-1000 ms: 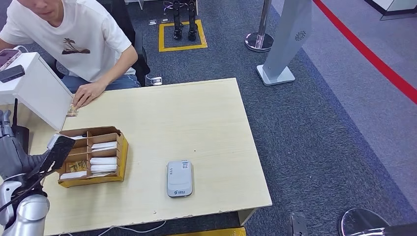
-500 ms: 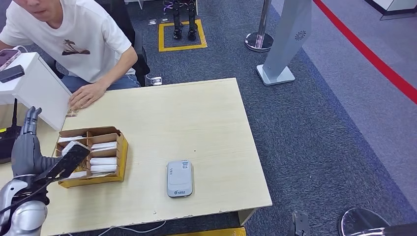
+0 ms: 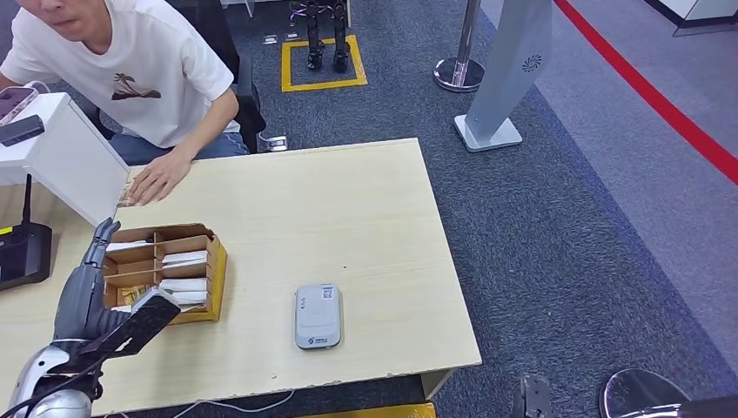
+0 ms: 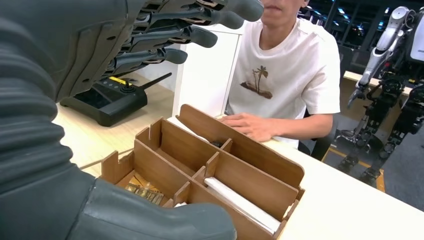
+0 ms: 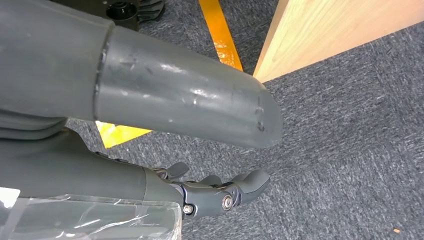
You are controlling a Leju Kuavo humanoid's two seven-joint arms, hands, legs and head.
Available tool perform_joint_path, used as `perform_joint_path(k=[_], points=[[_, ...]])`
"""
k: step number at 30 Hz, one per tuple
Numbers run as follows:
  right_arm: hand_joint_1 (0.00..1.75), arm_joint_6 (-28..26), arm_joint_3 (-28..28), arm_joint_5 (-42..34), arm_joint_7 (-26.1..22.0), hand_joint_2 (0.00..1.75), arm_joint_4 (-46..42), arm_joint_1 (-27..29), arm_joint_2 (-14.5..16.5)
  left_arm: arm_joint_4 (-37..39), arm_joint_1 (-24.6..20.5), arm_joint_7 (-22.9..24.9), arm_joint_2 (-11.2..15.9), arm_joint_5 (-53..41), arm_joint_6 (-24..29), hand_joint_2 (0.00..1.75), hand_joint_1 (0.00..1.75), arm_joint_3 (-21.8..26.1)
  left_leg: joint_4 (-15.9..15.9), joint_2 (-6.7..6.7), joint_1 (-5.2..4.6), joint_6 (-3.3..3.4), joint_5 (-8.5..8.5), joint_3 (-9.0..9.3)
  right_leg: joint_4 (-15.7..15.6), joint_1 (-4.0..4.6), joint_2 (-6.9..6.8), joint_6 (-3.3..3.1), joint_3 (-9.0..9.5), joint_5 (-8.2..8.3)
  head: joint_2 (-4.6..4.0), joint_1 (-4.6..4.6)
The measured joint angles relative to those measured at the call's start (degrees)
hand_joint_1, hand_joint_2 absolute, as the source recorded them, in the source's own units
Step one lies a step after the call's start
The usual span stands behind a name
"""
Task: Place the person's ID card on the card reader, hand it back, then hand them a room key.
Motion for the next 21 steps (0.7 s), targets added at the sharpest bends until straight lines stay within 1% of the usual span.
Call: perform_joint_path(k=[5, 10, 12, 16, 18, 21], points=[[0.0, -0.01, -0.08, -0.01, 0.0, 0.0, 0.0, -0.01, 0.0, -0.63, 1.05, 0.0, 0.5, -0.68, -0.99, 1.75, 0.0, -0.75, 0.0, 0.01, -0.01, 0.0, 0.0, 0.0, 0.0, 0.0, 0.01, 0.0, 0.01, 0.0, 0.0, 0.01], [0.0, -0.02, -0.46, -0.16, -0.04, 0.0, 0.01, -0.01, 0.0, -2.56, 5.48, 0.7, 1.62, -4.15, -1.28, 1.75, 0.0, -2.35, 0.0, 0.02, -0.01, -0.01, -0.05, -0.01, -0.01, 0.0, 0.02, 0.0, 0.0, -0.04, 0.0, 0.01], [0.0, -0.02, -0.62, -0.17, -0.04, 0.0, 0.02, -0.01, 0.0, -3.37, 7.61, 2.02, 2.53, -6.33, -1.11, 1.75, 0.0, -3.03, -0.01, 0.02, 0.0, -0.02, -0.07, -0.01, -0.01, 0.0, 0.02, -0.01, 0.0, -0.05, -0.01, 0.01], [0.0, -0.02, -1.21, -0.15, -0.03, 0.0, 0.02, -0.02, 0.0, -4.42, 11.1, 4.78, 5.48, -10.04, -0.99, 1.75, 0.0, -3.9, -0.01, 0.01, 0.01, -0.02, -0.07, 0.0, -0.01, 0.0, 0.0, -0.02, -0.01, -0.05, 0.0, -0.01], [0.0, -0.02, -1.34, -0.13, -0.02, 0.0, 0.02, -0.04, 0.0, -4.72, 12.03, 5.2, 6.61, -10.52, -1.0, 1.75, 0.0, -4.02, -0.01, 0.0, 0.02, -0.02, -0.07, 0.0, 0.0, 0.0, -0.02, -0.02, 0.0, -0.05, 0.0, 0.0], [0.0, -0.02, -1.43, -0.12, -0.02, 0.0, 0.03, -0.07, 0.0, -5.1, 12.83, 5.33, 7.5, -10.72, -1.0, 1.75, 0.0, -4.19, -0.02, 0.0, 0.02, -0.02, -0.07, 0.0, 0.0, 0.0, -0.02, -0.02, 0.01, -0.05, 0.0, 0.01]])
